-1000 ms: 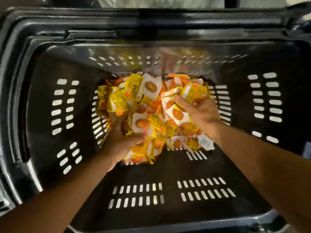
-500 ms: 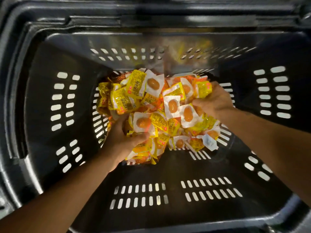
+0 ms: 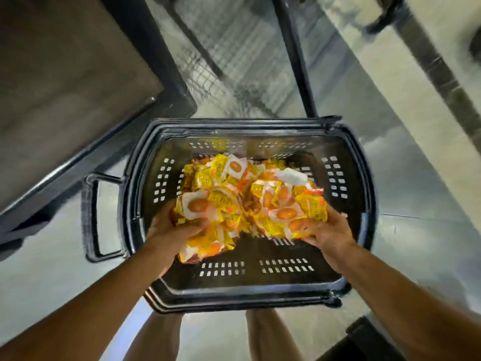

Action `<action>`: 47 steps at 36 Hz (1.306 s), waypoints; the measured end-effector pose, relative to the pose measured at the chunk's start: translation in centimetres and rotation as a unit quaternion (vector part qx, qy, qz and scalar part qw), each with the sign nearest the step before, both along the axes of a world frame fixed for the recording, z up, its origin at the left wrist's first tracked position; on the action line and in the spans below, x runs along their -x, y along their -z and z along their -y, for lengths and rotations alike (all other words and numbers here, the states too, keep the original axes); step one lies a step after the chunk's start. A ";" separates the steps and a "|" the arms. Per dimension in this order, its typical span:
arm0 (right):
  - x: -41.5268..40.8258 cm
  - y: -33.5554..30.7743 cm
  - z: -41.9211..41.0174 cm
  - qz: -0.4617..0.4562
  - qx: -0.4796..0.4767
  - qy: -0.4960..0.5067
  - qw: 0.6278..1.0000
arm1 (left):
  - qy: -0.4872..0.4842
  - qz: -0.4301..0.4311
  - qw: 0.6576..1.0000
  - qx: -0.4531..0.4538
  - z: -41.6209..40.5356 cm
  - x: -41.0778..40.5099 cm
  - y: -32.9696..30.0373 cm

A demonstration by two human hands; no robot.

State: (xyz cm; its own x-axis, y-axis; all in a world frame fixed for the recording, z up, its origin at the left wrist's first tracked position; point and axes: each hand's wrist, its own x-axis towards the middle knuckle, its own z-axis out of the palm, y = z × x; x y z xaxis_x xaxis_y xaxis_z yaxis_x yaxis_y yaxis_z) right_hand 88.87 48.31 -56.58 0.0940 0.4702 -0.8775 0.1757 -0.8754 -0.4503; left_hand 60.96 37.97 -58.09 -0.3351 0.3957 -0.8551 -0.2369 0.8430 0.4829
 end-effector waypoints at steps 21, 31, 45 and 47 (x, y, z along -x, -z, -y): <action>1.2 -34.0 5.3 -0.113 -0.090 -0.029 0.989 | -0.189 0.047 0.954 -0.230 8.6 1.4 -36.6; 3.1 -45.7 8.9 -0.140 -0.128 -0.116 0.975 | -0.350 0.040 0.889 -0.292 18.7 -1.0 -49.8; 14.2 -51.8 21.3 -0.210 -0.174 -0.248 0.929 | -0.451 -0.008 0.826 -0.338 36.0 5.1 -53.2; 16.8 -52.2 23.9 -0.232 -0.165 -0.248 0.926 | -0.456 -0.026 0.822 -0.341 38.6 6.5 -53.5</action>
State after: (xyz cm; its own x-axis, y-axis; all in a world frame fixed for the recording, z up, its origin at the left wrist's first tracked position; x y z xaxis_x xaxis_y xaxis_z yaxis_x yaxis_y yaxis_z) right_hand 72.03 24.36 -4.37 -0.5566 0.6048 -0.5696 0.2390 -0.5400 -0.8070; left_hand 54.42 -0.60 -4.57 -0.7876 0.3410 -0.5133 -0.5832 -0.1437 0.7995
